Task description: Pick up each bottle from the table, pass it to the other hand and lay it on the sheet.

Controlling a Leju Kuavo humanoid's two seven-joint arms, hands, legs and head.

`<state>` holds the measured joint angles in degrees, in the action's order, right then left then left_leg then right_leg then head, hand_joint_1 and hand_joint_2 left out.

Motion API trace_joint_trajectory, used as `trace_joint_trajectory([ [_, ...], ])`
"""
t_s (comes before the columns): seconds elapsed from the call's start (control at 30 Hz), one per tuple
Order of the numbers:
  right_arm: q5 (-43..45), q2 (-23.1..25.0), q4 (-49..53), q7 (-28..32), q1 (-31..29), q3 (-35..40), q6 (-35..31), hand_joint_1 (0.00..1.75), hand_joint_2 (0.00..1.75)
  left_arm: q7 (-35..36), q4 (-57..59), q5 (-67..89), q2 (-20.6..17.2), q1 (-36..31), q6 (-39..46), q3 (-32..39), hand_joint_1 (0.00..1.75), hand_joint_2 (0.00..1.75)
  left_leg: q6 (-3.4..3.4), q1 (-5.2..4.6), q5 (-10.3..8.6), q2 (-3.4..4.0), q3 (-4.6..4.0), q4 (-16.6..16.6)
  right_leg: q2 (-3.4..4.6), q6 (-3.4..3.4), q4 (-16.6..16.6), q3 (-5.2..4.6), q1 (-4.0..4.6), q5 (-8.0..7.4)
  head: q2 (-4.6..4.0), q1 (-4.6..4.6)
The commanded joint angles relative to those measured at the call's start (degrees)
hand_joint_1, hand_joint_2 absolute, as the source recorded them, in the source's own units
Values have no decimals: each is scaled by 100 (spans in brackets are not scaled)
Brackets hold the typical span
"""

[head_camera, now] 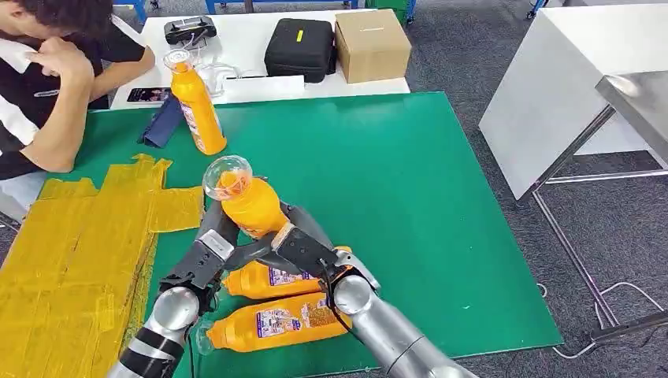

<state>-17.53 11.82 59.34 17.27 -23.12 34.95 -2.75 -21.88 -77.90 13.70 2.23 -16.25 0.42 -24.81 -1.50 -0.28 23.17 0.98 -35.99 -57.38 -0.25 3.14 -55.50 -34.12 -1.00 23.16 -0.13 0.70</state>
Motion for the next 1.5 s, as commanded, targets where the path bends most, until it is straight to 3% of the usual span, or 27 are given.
trace_joint_trajectory([
  [0.03, 20, -80, -344, 0, -230, 160, -6, 175, 175, -27, 195, -64, 33, -178, -16, -102, 175, 175, 10, 9, 13, -11, 26, -5, -2, -13, -1, 28, 7, 12, 0, 0],
  [0.17, 51, -83, -303, 15, -206, 130, -47, 175, 175, -41, 152, -106, 30, -170, 6, -80, 175, 175, 11, 11, 15, -14, 28, -6, -4, -15, -1, 31, 9, 13, 0, 0],
  [0.2, 69, -88, -258, 31, -186, 99, -93, 145, 175, -47, 129, -109, 28, -168, 42, -63, 175, 175, 8, 7, 7, -10, 15, -2, -4, -10, 1, 18, 6, 7, 0, 0],
  [0.23, 94, -94, -179, 54, -146, 45, -178, 9, 175, -53, 98, -112, 18, -163, 88, -39, 175, 175, 10, 9, 11, -13, 22, -4, -4, -12, 0, 25, 8, 10, 0, 0],
  [0.27, 110, -122, -78, 63, -107, 16, -221, 0, 175, -51, 54, -120, -4, -148, 122, -9, 175, 175, 8, 7, 8, -13, 17, -3, -5, -11, 0, 20, 6, 8, 0, -2],
  [0.63, 174, -522, 1315, -1, 289, -257, -428, 0, 175, 29, -38, 328, -338, -179, 901, 708, 175, 175, 8, 5, 5, -7, 10, -1, -1, -9, 0, 11, 5, 4, 0, 0],
  [0.7, 161, -611, 1694, 58, 421, -299, -502, 0, 175, 98, -119, 603, -543, -124, 1165, 911, 175, 175, 8, 6, 4, -5, 10, 0, -1, -10, 0, 9, 5, 4, 0, 0],
  [0.83, 166, -643, 1817, 12, 469, -316, -496, 0, 175, 68, -89, 827, -545, -54, 1297, 1019, 175, 175, 9, 6, 5, -2, 11, 1, 3, -9, 0, 10, 5, 4, 0, 0],
  [1.07, 81, -630, 1789, -34, 391, -287, -521, 0, 175, 503, 275, 2974, -755, -214, 2596, 1010, 175, 175, 14, 11, 14, -3, 28, -5, 6, -15, -5, 26, 9, 12, 0, 0],
  [1.1, 79, -627, 1807, -39, 392, -291, -526, 0, 175, 548, 310, 3160, -788, -222, 2670, 1022, 175, 175, 29, 24, 43, -7, 65, -26, 14, -36, -22, 61, 21, 36, 0, 0],
  [1.17, 70, -647, 1899, -67, 427, -311, -537, 0, 175, 785, 419, 3994, -879, -218, 2957, 1022, 175, 175, 21, 15, 20, -8, 38, -11, 4, -24, -12, 35, 13, 19, 0, -2],
  [1.37, 72, -706, 2134, -75, 415, -281, -532, 0, 175, 1813, 1471, 6366, -1306, -589, 3280, 907, 175, 175, 16, 11, 9, -9, 26, 0, -3, -17, -3, 24, 10, 12, 0, -2],
  [1.5, 73, -700, 2137, -88, 397, -271, -524, 0, 175, 1760, 1580, 6314, -1333, -628, 3350, 916, 175, 175, 15, 11, 8, -5, 26, -1, 2, -16, -4, 21, 9, 10, 0, -2],
])
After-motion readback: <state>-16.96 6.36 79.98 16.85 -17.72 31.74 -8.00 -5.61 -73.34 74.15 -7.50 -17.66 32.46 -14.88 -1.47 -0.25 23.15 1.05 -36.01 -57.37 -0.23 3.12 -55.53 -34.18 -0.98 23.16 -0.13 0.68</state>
